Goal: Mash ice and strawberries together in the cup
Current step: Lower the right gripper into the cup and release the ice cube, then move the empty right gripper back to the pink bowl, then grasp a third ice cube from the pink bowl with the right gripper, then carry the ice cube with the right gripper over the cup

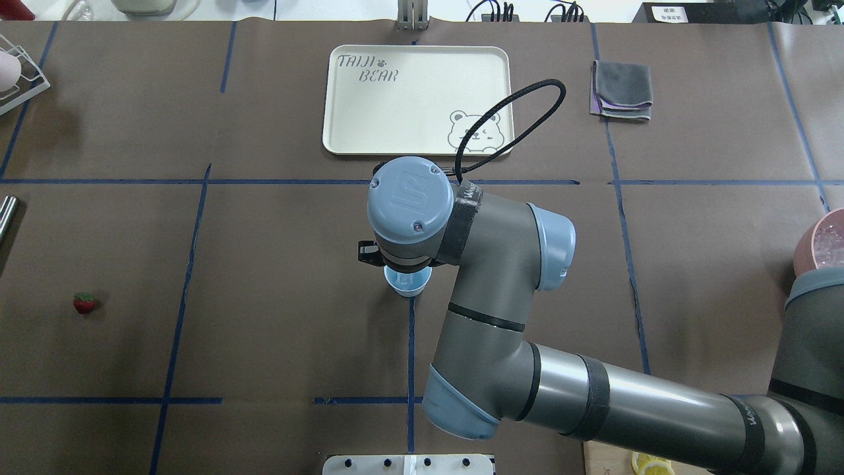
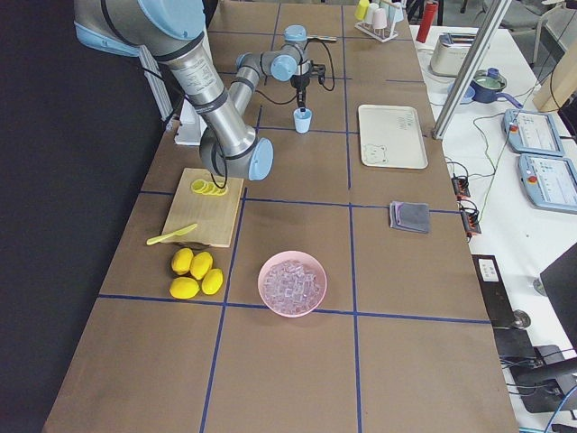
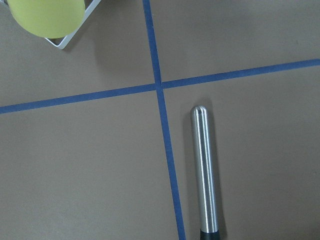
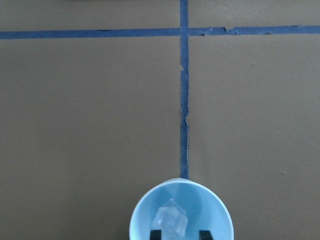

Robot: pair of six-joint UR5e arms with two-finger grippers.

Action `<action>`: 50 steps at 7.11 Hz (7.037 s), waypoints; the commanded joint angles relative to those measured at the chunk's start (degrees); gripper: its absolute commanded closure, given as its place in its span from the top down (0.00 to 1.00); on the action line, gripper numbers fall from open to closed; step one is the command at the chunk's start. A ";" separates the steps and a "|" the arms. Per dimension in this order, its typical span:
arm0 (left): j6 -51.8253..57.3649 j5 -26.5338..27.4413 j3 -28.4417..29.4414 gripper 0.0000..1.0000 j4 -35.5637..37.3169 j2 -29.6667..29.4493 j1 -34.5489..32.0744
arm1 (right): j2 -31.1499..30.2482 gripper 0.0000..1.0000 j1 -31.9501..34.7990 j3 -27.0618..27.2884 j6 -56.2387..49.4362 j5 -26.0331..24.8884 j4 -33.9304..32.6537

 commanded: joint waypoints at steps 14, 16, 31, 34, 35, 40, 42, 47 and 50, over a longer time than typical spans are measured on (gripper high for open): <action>-0.18 -0.27 -0.59 1.00 0.08 0.35 -2.99 | -40.22 0.99 48.83 5.86 -73.70 33.15 6.49; 0.00 -0.36 -0.07 1.00 0.08 0.27 -2.99 | -49.37 0.99 50.88 6.29 -74.97 33.44 16.61; 0.00 -0.45 -0.68 1.00 0.08 0.88 -2.99 | -62.78 0.69 47.46 3.22 -74.44 26.23 26.05; 0.00 -0.36 -0.77 1.00 0.00 0.88 -2.99 | -62.34 0.08 47.46 2.26 -74.97 25.88 26.05; 0.00 -0.36 -0.77 1.00 0.00 0.79 -2.99 | -62.25 0.03 47.54 2.26 -75.06 25.88 26.05; 0.00 -0.45 -0.94 1.00 0.00 0.62 -2.99 | -57.18 0.02 51.85 12.07 -73.48 26.67 16.61; 0.00 -0.36 -1.03 1.00 0.00 0.44 -2.90 | -49.89 0.00 51.59 14.38 -57.05 27.98 14.44; -0.79 -0.01 -1.47 1.00 0.00 0.18 -4.39 | -27.86 0.00 31.59 14.47 -24.83 24.05 8.78; -0.79 0.08 -0.77 1.00 -0.27 0.00 -4.31 | -7.81 0.00 15.08 12.64 -7.26 11.33 -5.67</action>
